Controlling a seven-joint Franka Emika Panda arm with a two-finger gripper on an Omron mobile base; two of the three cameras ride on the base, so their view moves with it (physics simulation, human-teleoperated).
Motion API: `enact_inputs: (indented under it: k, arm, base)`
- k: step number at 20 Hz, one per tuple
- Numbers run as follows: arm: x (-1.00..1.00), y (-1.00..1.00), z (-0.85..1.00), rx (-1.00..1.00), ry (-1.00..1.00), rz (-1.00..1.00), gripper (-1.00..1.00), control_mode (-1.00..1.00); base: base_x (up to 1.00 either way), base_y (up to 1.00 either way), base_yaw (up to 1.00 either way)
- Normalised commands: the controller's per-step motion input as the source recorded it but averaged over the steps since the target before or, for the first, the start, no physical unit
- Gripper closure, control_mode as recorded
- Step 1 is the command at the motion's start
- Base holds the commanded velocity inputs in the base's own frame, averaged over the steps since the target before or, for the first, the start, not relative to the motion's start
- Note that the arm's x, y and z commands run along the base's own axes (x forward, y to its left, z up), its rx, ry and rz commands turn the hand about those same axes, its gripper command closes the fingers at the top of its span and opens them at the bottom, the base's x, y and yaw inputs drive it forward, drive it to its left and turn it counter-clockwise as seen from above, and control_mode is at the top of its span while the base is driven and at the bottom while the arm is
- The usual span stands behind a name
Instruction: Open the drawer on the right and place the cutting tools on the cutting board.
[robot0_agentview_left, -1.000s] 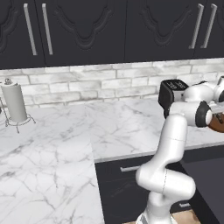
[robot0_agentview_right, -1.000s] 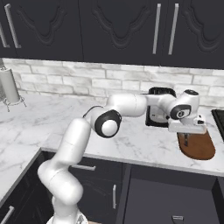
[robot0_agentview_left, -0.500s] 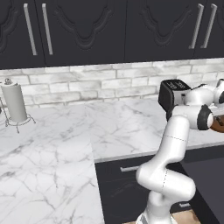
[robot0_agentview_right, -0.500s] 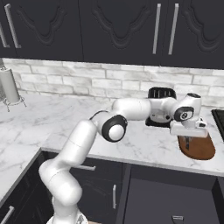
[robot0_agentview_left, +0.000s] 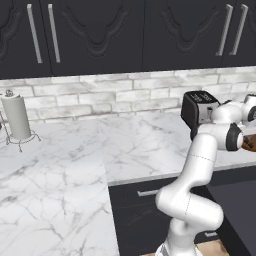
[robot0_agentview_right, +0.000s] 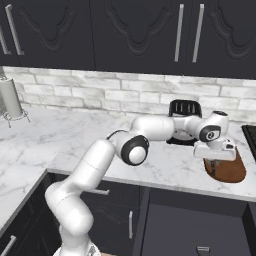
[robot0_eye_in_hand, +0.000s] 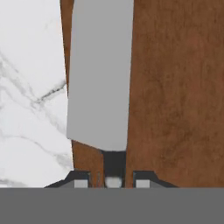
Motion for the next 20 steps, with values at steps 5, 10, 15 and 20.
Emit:
enact_inputs:
  k: [5, 10, 15, 20]
  arm:
    - [0.25, -0.03, -0.12, 0.00, 0.00, 0.00, -1.00, -1.00]
    - [0.13, -0.10, 0.04, 0.00, -0.01, 0.00, -1.00, -1.00]
    - [-0.39, -0.12, 0.56, 0.00, -0.13, 0.00, -1.00, -1.00]
    - [-0.79, -0.06, 0.55, 0.00, -0.07, 0.00, -1.00, -1.00]
  base:
    - [0.00, 0.00, 0.00]
    - [0.00, 0.00, 0.00]
    - [0.00, 0.00, 0.00]
    - [0.00, 0.00, 0.00]
